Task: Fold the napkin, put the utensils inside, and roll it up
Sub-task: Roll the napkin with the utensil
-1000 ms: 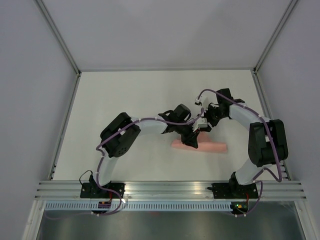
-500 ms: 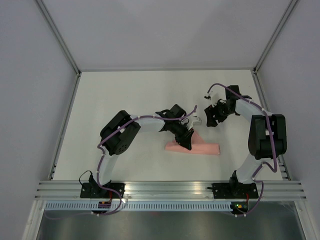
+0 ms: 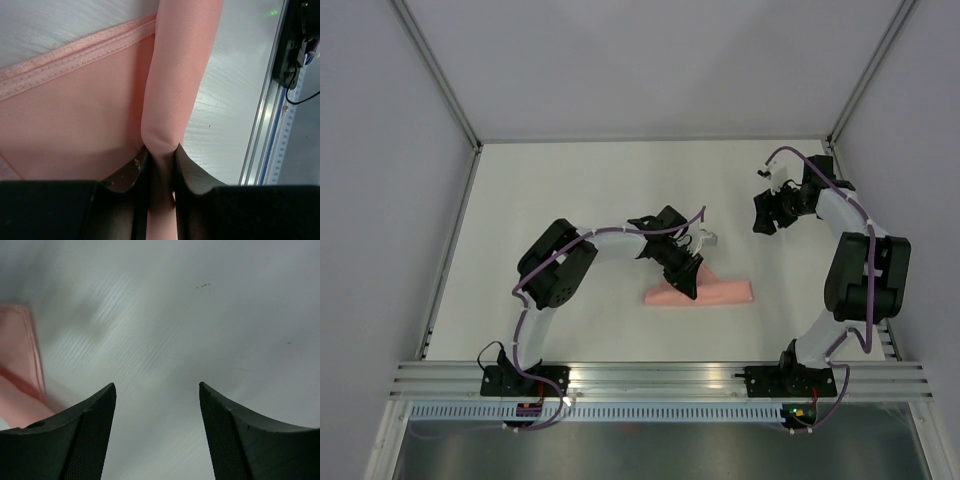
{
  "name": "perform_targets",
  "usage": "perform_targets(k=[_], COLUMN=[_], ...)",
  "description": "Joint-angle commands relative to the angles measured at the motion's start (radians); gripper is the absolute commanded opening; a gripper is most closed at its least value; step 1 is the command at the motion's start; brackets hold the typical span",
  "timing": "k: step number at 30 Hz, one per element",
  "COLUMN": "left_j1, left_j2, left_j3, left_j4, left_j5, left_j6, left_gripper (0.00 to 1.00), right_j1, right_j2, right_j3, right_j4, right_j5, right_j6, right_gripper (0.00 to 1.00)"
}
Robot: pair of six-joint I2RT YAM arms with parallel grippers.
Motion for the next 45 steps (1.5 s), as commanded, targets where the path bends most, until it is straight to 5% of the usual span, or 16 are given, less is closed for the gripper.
perform_targets(k=[1,9,16,30,37,41,45], left_j1=[-0.007,-0.003,0.005,0.031,0.031,0.036,0.042], left_j2=[0.039,0.136,0.213,0.285,0.299,0.299,0.261], left_j3=[0.002,0.147,0.242,0.332,0.338,0.333,0.321], left_j4=[-0.172,-0.317,-0.407,-0.511,-0.533,-0.534,-0.483], left_j5=[-0.150,-0.126,-0.028,0.022,0.051,0.075,0.080], left_j6=[-0.020,-0.009,0.022,0.049,0.074,0.077,0.044], left_gripper=[0.02,0.02,0.02,0.02,0.03,0.15,0.44], right_j1=[-0.002,0.027,0.297,0.722,0.784,0.788,0.787], right_j2=[-0.198,-0.485,-0.697,-0.501,-0.418,-0.412,-0.398], right_j3=[-0.071,-0.246,-0.475,-0.631,-0.661,-0.678,-0.681], right_j4=[-0.062,-0.139,-0.081,0.254,0.358,0.386,0.370], right_j5=[-0.088,-0.190,-0.074,0.227,0.306,0.309,0.295], right_j6=[-0.099,-0.268,-0.342,-0.219,-0.213,-0.211,-0.211], right_gripper=[0.73,0.71,0.73,0.72,0.68,0.60,0.41])
